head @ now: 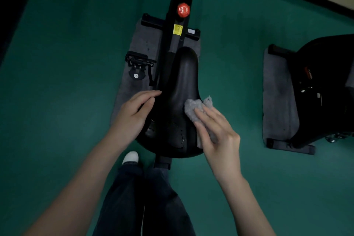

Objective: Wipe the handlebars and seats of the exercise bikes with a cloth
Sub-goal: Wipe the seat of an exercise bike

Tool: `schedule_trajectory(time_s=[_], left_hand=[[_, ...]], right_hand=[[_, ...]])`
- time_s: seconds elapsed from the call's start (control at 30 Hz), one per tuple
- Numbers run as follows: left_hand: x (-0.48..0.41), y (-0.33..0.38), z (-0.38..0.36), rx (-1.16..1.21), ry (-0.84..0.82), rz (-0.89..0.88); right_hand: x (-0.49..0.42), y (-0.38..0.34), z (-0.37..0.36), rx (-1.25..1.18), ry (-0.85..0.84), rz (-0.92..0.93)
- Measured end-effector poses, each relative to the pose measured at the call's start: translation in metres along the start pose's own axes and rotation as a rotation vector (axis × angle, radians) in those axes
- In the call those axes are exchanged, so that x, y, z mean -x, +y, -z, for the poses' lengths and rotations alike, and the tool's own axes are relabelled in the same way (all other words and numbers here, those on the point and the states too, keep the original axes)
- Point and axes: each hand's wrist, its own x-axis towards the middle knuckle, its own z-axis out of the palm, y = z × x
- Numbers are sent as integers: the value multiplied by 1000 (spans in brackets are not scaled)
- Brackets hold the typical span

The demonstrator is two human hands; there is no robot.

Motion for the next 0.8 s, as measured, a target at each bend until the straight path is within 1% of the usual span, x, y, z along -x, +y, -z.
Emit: schedule_trajectory(time_s=[0.13, 0.2, 0.23, 0.4, 0.47, 0.53, 0.57, 0.63, 0.67, 0.73, 0.8], left_hand=[[2, 0, -1, 5, 19, -2], [3, 0, -2, -8, 29, -4], [4, 0, -2, -14, 33, -3], [7, 4, -6, -20, 47, -5], [7, 6, -6, -17, 53, -4], [7, 7, -7, -3, 60, 5], [8, 8, -8, 3, 63, 7], [8, 9, -9, 13, 69, 7], [8, 10, -9, 24, 70, 15], [8, 11, -8, 48, 70, 40], [12, 12, -6, 52, 67, 48]], right_hand=[[-35, 11, -4, -45, 29, -176], [-58, 13, -9, -108, -16, -256], [-63, 14, -11, -129, -41, -265], [-33, 21, 6, -108, -87, -74], [-32, 30, 13, -152, -134, -69], [-46, 38, 12, -195, -188, -159], [-55, 43, 10, -235, -221, -241], [-69, 52, 7, -396, -295, -415], [-71, 58, 6, -483, -314, -471], [-65, 69, 7, -604, -294, -530], [-50, 77, 9, -683, -220, -593]])
